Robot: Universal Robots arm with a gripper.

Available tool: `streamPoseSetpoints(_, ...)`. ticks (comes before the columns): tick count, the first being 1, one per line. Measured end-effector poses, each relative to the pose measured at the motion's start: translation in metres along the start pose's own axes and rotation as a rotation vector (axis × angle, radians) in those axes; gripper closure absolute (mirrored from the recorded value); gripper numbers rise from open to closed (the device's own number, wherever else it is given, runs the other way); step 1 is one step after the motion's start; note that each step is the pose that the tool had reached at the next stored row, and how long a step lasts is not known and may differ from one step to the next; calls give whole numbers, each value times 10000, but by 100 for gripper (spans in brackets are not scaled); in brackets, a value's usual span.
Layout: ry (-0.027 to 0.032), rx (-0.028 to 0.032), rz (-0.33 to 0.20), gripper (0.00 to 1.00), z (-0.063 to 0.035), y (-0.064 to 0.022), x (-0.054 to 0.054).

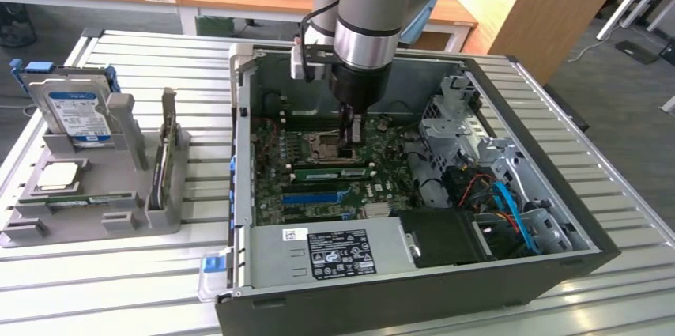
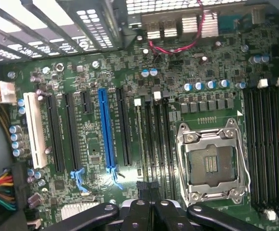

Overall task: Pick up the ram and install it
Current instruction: 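Press down the ram until it locks into place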

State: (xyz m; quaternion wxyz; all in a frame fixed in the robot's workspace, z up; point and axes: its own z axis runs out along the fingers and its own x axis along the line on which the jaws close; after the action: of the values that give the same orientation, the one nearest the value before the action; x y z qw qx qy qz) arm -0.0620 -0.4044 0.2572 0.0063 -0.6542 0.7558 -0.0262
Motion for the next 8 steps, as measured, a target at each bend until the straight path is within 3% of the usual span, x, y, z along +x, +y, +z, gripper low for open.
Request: streamPoseSetpoints(8,57,-30,1193,89,1,0,0)
